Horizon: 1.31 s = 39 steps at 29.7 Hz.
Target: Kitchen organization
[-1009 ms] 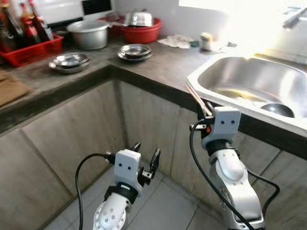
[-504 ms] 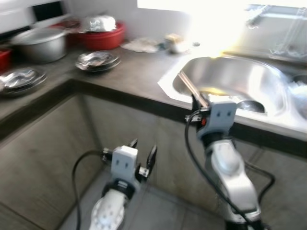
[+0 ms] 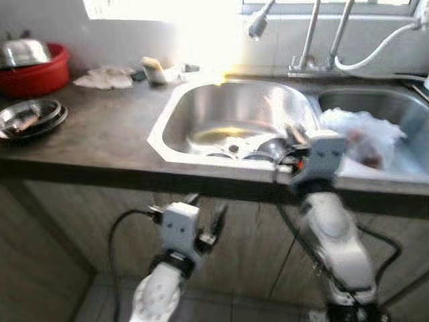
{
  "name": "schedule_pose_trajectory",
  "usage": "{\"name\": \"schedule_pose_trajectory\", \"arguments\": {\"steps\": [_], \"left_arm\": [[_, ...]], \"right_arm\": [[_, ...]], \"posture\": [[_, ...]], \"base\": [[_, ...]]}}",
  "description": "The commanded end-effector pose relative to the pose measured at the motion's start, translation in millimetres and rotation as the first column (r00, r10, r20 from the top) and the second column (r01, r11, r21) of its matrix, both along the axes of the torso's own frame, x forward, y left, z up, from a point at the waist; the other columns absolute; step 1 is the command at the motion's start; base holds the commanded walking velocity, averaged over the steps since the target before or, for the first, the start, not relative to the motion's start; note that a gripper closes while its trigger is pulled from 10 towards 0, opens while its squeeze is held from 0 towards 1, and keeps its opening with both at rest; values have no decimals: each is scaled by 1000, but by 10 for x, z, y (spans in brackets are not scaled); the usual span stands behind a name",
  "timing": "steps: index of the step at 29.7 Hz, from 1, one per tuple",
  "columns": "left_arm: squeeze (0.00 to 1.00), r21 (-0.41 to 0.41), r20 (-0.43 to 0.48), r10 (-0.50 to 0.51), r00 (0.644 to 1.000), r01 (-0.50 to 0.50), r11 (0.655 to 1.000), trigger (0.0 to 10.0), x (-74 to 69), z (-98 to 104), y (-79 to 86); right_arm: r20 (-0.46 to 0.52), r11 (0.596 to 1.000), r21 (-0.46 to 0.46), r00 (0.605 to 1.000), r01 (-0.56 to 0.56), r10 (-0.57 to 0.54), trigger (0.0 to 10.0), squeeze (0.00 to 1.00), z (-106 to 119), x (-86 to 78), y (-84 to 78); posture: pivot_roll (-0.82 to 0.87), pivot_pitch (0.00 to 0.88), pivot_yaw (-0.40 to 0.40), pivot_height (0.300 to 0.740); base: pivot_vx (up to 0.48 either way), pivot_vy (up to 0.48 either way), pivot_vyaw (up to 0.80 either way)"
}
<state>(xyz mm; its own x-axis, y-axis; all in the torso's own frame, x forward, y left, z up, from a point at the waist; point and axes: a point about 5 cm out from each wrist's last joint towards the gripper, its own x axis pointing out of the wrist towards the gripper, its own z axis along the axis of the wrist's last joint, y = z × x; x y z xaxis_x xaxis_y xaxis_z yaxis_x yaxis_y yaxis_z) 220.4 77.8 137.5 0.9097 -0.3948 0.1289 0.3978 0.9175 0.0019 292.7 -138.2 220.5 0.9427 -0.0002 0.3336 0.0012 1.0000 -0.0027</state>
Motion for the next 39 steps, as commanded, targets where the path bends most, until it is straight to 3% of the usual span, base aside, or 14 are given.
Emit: {"name": "schedule_pose_trajectory", "arguments": {"steps": [1,5,9,22,28,39], "left_arm": [[0,17,4,25,1000,-25,1000,10000,7,2,75],[0,18,6,27,1000,-27,999,10000,6,2,77],[0,14,16,31,999,-31,999,10000,15,34,72],[0,10,52,37,998,-38,999,10000,73,121,79],[0,24,52,65,997,-66,998,10000,71,117,95],[0,22,34,46,998,-47,999,10000,25,83,53]], "right_arm": [[7,998,7,998,-64,64,10000,0,48,26,125],[8,993,-61,995,-99,100,10000,0,57,58,161],[-12,991,-53,992,-123,123,10000,0,76,106,174],[-207,982,-141,974,-122,92,10000,0,47,457,-22],[-351,971,-154,929,-183,119,10000,0,-81,608,-23],[-471,939,-283,881,-193,39,10000,0,-276,747,-82]], "posture": [[53,76,-17,740],[54,75,-18,740],[54,76,-22,740],[50,74,-29,740],[59,73,-34,740],[65,77,-42,740]], "base": [[307,0,0],[308,0,200],[307,0,597],[296,0,0],[136,0,0],[0,0,0]]}}
